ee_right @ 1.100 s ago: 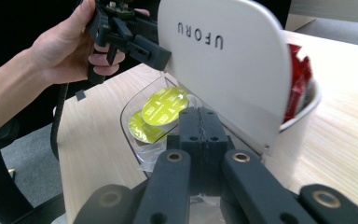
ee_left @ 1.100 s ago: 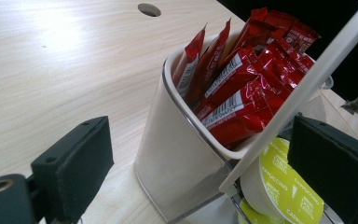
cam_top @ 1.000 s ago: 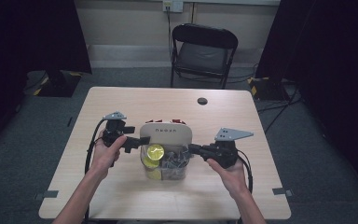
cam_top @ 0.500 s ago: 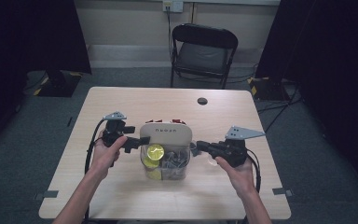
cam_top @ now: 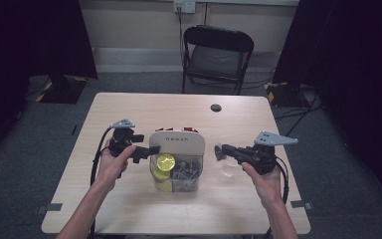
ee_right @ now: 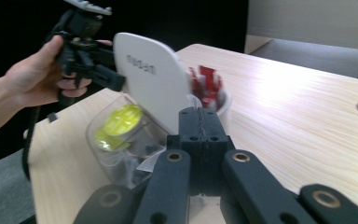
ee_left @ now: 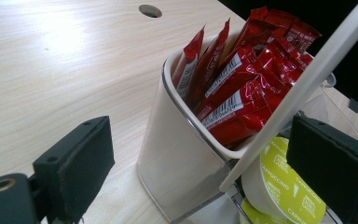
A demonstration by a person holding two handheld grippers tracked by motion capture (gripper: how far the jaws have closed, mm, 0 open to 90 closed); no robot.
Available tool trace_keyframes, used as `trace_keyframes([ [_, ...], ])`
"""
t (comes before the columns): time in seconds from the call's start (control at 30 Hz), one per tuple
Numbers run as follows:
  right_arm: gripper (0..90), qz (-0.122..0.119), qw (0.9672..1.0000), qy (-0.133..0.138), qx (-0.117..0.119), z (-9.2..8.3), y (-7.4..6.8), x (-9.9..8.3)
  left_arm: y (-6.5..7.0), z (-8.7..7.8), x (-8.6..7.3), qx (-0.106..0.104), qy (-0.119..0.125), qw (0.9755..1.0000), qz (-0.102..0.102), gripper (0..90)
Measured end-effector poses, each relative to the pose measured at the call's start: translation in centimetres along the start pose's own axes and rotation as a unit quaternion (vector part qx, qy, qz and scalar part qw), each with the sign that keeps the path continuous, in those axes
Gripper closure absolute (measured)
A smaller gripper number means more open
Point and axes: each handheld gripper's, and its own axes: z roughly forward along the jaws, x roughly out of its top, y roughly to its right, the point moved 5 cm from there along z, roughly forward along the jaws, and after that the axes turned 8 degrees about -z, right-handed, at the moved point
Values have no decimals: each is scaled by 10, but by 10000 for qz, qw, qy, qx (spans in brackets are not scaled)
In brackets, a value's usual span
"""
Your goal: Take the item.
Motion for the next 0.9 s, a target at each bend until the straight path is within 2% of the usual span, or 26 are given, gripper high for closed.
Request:
trace_keyframes([
  [0.43,900,418,9977,-193,-502,-6,38,-28,1,-1,0,-10,-15,10000,2,89],
  [0.63,900,441,9964,-310,-662,-4,44,-34,1,-1,0,10,-6,10000,18,92],
  [0.9,900,441,9957,-429,-696,3,50,-44,2,-2,0,0,-8,10000,7,99],
])
